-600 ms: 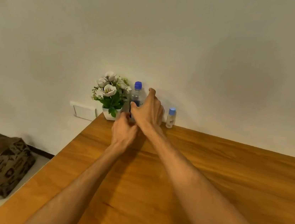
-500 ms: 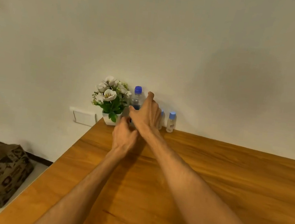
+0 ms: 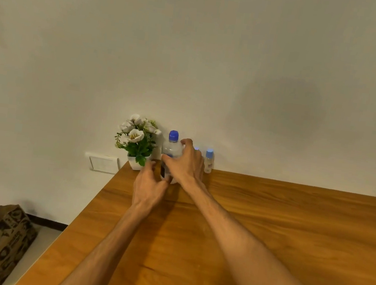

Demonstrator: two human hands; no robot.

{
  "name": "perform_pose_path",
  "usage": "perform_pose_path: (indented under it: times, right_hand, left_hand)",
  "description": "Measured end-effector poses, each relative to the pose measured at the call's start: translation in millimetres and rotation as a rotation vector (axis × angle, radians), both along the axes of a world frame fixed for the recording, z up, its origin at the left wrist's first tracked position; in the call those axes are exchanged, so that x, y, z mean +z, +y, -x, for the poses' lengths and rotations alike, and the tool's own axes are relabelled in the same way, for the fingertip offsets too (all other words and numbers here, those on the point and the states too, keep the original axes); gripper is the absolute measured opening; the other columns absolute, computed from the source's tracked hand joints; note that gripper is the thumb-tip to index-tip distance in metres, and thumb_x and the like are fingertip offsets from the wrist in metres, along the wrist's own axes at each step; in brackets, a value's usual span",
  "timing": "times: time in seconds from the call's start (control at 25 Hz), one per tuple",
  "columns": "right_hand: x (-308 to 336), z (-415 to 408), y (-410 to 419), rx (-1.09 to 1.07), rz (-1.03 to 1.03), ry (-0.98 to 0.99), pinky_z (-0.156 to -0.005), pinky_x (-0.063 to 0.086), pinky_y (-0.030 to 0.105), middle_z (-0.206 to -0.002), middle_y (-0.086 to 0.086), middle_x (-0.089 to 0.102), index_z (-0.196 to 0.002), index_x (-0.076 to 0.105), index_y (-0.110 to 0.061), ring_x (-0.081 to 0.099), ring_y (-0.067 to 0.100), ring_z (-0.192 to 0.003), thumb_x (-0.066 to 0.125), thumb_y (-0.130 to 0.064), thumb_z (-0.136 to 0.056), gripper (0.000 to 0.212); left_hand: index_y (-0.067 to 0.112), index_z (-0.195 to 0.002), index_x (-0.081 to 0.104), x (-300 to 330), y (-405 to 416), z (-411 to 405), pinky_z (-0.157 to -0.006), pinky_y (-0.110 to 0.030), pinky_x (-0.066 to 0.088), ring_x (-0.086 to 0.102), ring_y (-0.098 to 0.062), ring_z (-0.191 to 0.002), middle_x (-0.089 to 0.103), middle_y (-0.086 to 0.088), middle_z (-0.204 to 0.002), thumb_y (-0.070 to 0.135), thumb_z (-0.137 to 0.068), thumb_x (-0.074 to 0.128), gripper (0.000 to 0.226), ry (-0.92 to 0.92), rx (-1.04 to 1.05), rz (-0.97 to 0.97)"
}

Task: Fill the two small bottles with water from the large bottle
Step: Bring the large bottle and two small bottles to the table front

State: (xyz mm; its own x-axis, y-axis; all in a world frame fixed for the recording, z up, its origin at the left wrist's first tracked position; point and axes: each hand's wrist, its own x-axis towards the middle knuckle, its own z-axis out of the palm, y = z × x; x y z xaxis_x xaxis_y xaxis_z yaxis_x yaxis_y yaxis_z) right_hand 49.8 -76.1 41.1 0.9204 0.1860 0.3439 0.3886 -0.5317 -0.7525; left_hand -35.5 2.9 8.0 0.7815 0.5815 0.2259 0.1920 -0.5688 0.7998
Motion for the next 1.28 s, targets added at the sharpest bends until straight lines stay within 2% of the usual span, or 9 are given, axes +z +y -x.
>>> perform_pose_path:
  times: [0.08,0.24,0.44,0.76,0.92,1.0,1.12,1.2,1.28]
  right_hand:
    - [0.4,29.6,-41.6,0.037,-0.038,0.008,-0.064,0.054,0.021,-0.112,0.0,0.076,-0.14,0.055,-0.024,0.068,0.014,-0.086,0.088,-0.053,-0.077,0.076]
    - [4.9,97.4,-141.6,0.055,-0.074,0.017,-0.069,0.052,0.013,-0.127,-0.004,0.075,-0.142,0.058,-0.03,0.066,0.006,-0.091,0.093,-0.052,-0.072,0.081]
    - [2.8,165.9,-267.9,-0.028,-0.126,0.105,-0.08,0.067,0.034,-0.132,-0.005,0.074,-0.143,0.058,-0.037,0.076,0.007,-0.091,0.095,-0.051,-0.067,0.086]
    - [-16.4,237.6,-386.4,-0.181,-0.181,0.115,-0.084,0.067,0.037,-0.138,-0.005,0.07,-0.147,0.054,-0.035,0.072,0.007,-0.099,0.095,-0.042,-0.071,0.087]
    - [-13.6,258.2,-390.8,-0.268,-0.129,0.061,-0.099,0.06,0.043,-0.152,0.0,0.058,-0.155,0.047,-0.027,0.064,0.016,-0.123,0.094,-0.044,-0.073,0.096]
    - [-13.0,271.0,-381.8,-0.346,-0.151,-0.172,-0.104,0.057,0.044,-0.149,0.003,0.061,-0.145,0.059,-0.018,0.059,0.019,-0.133,0.093,-0.035,-0.076,0.079]
    - [-8.2,284.2,-353.4,-0.327,-0.183,-0.518,-0.103,0.055,0.032,-0.127,0.005,0.073,-0.117,0.076,-0.009,0.066,0.017,-0.121,0.087,-0.017,-0.084,0.036]
    - [-3.5,282.6,-328.6,-0.203,-0.239,-0.521,-0.09,0.06,0.028,-0.113,0.002,0.077,-0.105,0.079,-0.01,0.071,0.012,-0.108,0.083,-0.01,-0.087,0.018]
    - [0.5,271.7,-296.3,-0.088,-0.28,-0.383,-0.074,0.062,0.027,-0.106,-0.004,0.077,-0.105,0.078,-0.014,0.071,0.007,-0.096,0.08,-0.012,-0.09,0.015]
  left_hand:
    - [0.012,-0.154,0.045,-1.2,-20.5,25.1,-0.113,-0.05,0.052,0.06,-0.026,-0.131,0.06,-0.009,-0.148,0.035,-0.093,0.078,0.073,0.015,-0.057,0.067]
    - [0.022,-0.148,0.054,-6.5,-88.7,85.4,-0.107,-0.043,0.056,0.065,-0.014,-0.12,0.067,0.003,-0.136,0.037,-0.092,0.079,0.063,0.031,-0.282,0.195]
    - [0.033,-0.138,0.06,-14.1,-196.6,138.6,-0.082,-0.019,0.057,0.067,0.002,-0.101,0.068,0.022,-0.112,0.042,-0.086,0.082,0.057,0.007,-0.375,0.158]
    - [0.033,-0.14,0.059,-25.9,-314.7,183.5,-0.089,-0.027,0.059,0.066,-0.002,-0.104,0.069,0.016,-0.121,0.062,-0.081,0.071,0.067,0.04,-0.483,0.049]
    - [0.032,-0.135,0.062,-23.2,-322.6,191.7,-0.089,-0.032,0.06,0.067,-0.008,-0.105,0.072,0.013,-0.119,0.053,-0.084,0.073,0.056,0.03,-0.467,0.044]
    - [0.028,-0.138,0.062,-21.8,-313.5,192.5,-0.091,-0.034,0.06,0.068,-0.01,-0.105,0.072,0.01,-0.121,0.045,-0.086,0.076,0.057,0.036,-0.45,0.051]
    - [0.018,-0.132,0.067,-23.6,-285.1,190.1,-0.092,-0.037,0.059,0.071,-0.018,-0.101,0.076,0.0,-0.118,0.025,-0.088,0.08,0.047,0.007,-0.392,0.069]
    - [0.015,-0.131,0.069,-22.0,-263.0,188.4,-0.092,-0.041,0.061,0.072,-0.02,-0.099,0.077,-0.003,-0.116,0.021,-0.09,0.078,0.042,-0.002,-0.359,0.092]
    - [0.013,-0.131,0.069,-19.7,-236.8,183.2,-0.092,-0.046,0.062,0.073,-0.021,-0.1,0.077,-0.004,-0.115,0.023,-0.092,0.076,0.04,0.0,-0.338,0.084]
